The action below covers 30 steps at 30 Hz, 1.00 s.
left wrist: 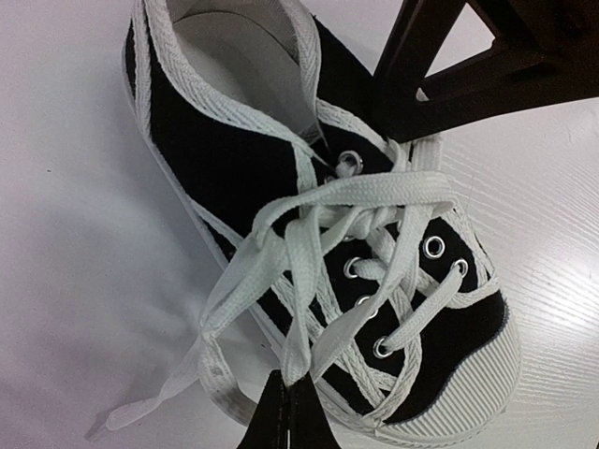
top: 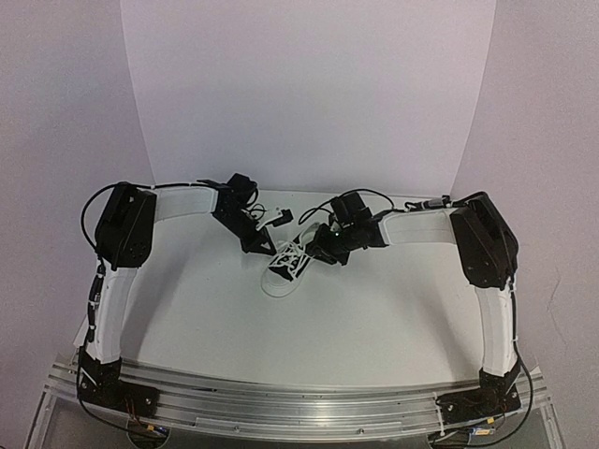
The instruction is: Tie the shoes
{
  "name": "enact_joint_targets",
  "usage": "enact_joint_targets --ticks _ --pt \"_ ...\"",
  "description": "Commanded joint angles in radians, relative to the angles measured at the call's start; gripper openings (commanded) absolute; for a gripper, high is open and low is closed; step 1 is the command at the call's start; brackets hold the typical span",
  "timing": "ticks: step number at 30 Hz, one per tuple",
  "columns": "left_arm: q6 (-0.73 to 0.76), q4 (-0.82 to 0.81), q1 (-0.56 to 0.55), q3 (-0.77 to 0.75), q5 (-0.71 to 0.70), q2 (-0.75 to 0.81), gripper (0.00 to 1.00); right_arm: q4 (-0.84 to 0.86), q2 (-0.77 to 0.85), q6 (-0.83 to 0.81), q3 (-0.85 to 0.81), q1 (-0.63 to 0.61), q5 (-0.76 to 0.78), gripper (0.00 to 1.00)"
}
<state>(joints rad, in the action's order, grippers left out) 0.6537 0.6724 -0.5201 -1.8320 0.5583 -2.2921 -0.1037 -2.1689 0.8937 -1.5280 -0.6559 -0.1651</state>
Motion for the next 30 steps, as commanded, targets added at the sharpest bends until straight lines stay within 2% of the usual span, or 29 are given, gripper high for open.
enact_joint_targets --ticks 1,4,9,12,21,28,30 --pt "-0.002 0.002 0.003 -0.008 0.017 0.036 0.0 -0.02 0.035 0.066 -0.006 -0.008 -0.028 0.24" --pt "-0.003 0.003 0.003 -0.013 0.015 0.034 0.0 -0.024 0.037 0.104 -0.003 -0.008 -0.044 0.23" --pt "-0.002 0.005 0.003 -0.013 0.014 0.035 0.0 -0.054 0.044 0.11 -0.013 -0.008 -0.025 0.14" --pt "0.0 0.007 0.002 -0.013 0.012 0.034 0.0 -0.085 0.045 0.114 -0.022 -0.008 -0.029 0.2" --pt "0.004 0.009 0.002 -0.019 0.012 0.03 0.0 -0.112 0.058 0.119 -0.022 -0.009 -0.022 0.21" --pt "0.006 0.014 0.003 -0.023 0.011 0.027 0.0 -0.12 0.052 0.117 -0.032 -0.009 -0.023 0.01" --pt "0.007 0.016 0.002 -0.023 0.011 0.026 0.0 -0.122 0.048 0.119 -0.04 -0.008 -0.027 0.0"
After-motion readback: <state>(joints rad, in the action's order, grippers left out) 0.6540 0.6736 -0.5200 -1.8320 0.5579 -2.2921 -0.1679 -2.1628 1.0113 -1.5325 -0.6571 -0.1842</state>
